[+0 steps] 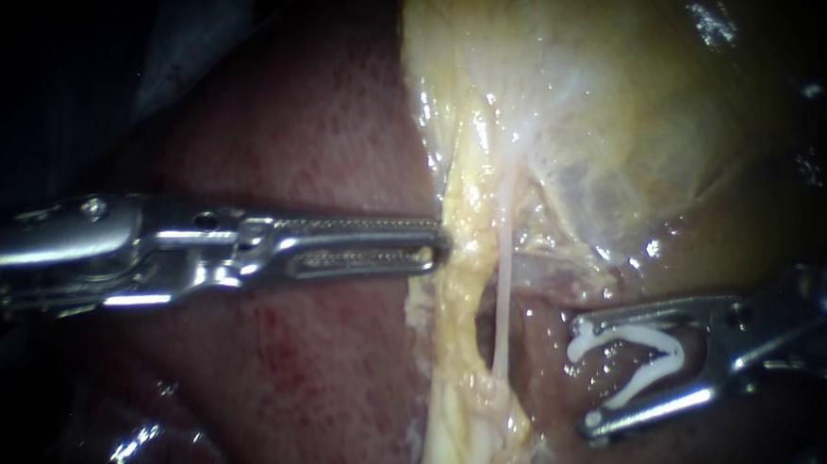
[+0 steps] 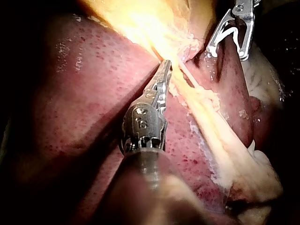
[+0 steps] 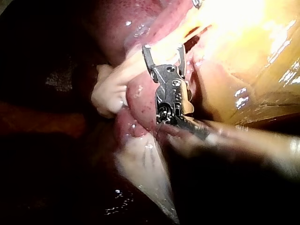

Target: Clipping first clip left tube

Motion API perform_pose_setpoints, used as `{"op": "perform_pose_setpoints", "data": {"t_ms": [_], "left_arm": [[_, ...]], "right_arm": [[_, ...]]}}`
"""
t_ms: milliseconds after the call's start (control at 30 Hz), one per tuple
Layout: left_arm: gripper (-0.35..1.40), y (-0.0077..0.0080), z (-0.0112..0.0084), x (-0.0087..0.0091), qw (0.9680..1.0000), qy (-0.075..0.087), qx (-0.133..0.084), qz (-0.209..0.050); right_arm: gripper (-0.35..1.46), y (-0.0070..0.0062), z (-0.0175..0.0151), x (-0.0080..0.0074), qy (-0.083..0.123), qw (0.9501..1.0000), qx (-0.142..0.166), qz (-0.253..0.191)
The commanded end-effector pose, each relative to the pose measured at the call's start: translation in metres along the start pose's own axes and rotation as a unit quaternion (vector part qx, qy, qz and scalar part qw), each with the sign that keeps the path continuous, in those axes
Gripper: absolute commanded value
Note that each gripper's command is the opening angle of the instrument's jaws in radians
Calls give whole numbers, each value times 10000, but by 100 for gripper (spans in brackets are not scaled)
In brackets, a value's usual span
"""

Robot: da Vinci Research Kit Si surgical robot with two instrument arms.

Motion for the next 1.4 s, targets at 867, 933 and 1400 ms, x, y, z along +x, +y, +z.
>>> {"op": "perform_pose_setpoints", "data": {"t_ms": [867, 933, 1400], "left_arm": [[-35, -19, -48, -13, 9999, -14, 112, -39], [-35, -21, -49, -12, 9999, -14, 113, -39], [-35, -30, -52, -14, 9999, -41, 126, -39]], "right_arm": [[60, -1, 32, 21, 14, 10000, -85, 46], [60, 0, 36, 23, 17, 9999, -97, 49], [60, 19, 65, 20, 41, 9998, -213, 35]]}}
